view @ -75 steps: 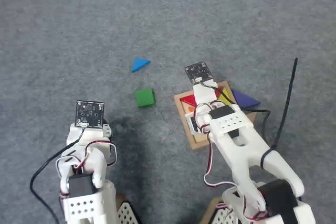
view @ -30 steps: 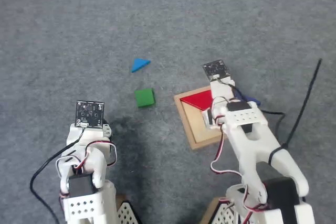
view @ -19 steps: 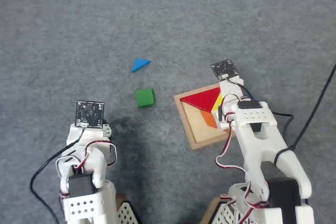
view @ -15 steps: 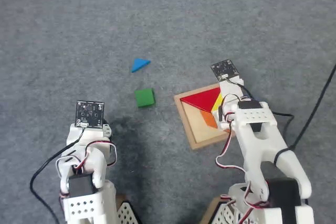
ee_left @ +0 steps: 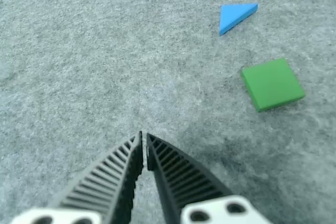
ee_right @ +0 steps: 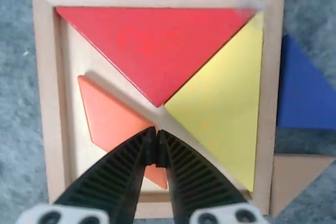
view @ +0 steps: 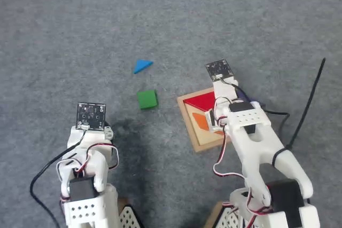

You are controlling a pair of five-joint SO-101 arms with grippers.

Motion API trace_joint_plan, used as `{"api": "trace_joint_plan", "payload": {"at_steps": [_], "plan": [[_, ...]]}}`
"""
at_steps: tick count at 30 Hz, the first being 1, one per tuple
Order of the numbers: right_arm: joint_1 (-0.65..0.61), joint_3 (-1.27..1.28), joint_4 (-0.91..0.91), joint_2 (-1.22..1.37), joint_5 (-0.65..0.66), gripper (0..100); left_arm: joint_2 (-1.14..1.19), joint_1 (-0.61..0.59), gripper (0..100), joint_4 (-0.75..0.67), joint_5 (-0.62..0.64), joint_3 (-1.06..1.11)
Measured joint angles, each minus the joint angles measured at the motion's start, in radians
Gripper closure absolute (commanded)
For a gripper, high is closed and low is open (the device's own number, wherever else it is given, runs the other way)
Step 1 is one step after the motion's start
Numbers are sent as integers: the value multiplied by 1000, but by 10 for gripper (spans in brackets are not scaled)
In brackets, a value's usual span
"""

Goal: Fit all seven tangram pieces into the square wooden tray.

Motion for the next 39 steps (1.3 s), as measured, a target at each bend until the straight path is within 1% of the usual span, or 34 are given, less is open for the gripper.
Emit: {"api": "trace_joint_plan", "payload": {"at_steps": [3, 8, 12, 16, 23, 29, 39], "plan": [[-14, 0, 0, 0, -14, 990, 0, 0, 985, 0, 0, 0], [-32, -21, 0, -34, -72, 990, 0, 0, 985, 0, 0, 0], [-106, -21, 0, -98, -109, 990, 0, 0, 985, 0, 0, 0], [-173, -21, 0, -104, -115, 990, 0, 0, 985, 0, 0, 0], [-161, -25, -2, 37, -117, 990, 0, 0, 985, 0, 0, 0], [-149, -28, 5, 48, -118, 990, 0, 0, 985, 0, 0, 0], [-87, -35, 63, 44, -11, 991, 0, 0, 985, 0, 0, 0]]}}
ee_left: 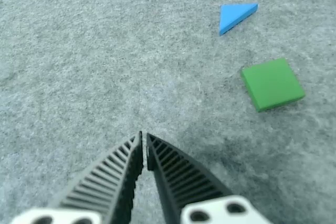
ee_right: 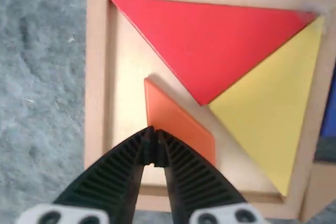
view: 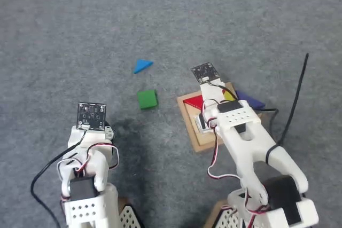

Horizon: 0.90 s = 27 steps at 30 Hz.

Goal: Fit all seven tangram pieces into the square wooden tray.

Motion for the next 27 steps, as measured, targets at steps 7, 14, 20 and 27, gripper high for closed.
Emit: {"api": "trace_joint_plan", "payload": {"at_steps": [7, 14, 20, 27], "plan": [[80, 6, 26, -11, 94, 991, 0, 0, 985, 0, 0, 0], [176, 11, 34, -14, 206, 991, 0, 0, 985, 0, 0, 0], [287, 12, 35, -14, 290, 991, 0, 0, 985, 0, 0, 0], [348, 14, 31, -14, 321, 990, 0, 0, 985, 0, 0, 0]]}}
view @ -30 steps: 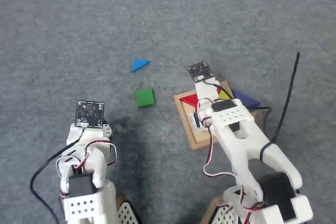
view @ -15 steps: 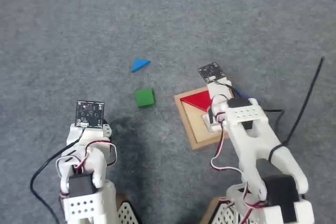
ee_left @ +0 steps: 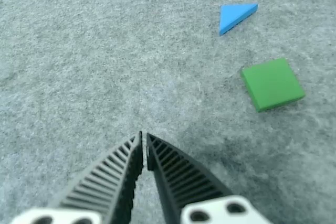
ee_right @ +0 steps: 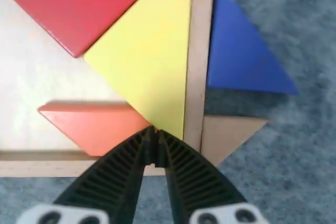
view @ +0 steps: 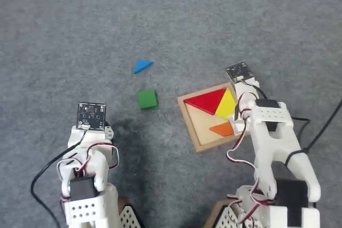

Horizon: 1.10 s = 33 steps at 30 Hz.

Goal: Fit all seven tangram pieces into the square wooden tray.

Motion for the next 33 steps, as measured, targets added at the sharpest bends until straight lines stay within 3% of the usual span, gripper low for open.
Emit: {"api": "trace_joint_plan", "payload": {"at_steps": [9, 17, 21, 26, 33], "plan": [[5, 9, 17, -160, -38, 983, 0, 0, 985, 0, 0, 0], [9, -9, 37, -313, -109, 887, 0, 0, 985, 0, 0, 0], [31, -101, 37, -187, -112, 892, 0, 0, 985, 0, 0, 0], [107, -236, 37, 83, -115, 976, 0, 0, 985, 0, 0, 0], [138, -290, 49, 253, -107, 982, 0, 0, 985, 0, 0, 0]]}}
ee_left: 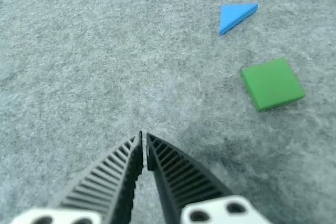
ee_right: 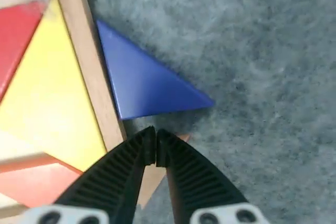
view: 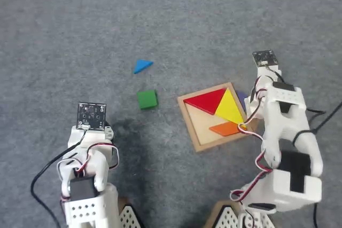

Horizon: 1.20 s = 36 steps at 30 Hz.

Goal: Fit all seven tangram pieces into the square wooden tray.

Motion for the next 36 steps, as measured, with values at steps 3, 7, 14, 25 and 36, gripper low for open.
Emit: {"api": "trace_joint_plan", "payload": {"at_steps": [3, 7, 14, 25, 36], "plan": [[-15, -20, 28, 20, 9, 982, 0, 0, 985, 0, 0, 0], [-77, -41, 78, 37, 26, 983, 0, 0, 985, 0, 0, 0], [-172, 20, 135, 14, 25, 983, 0, 0, 985, 0, 0, 0], [-275, 209, 81, -250, -60, 969, 0, 0, 985, 0, 0, 0], [-169, 196, 120, -359, -129, 876, 0, 0, 985, 0, 0, 0]]}}
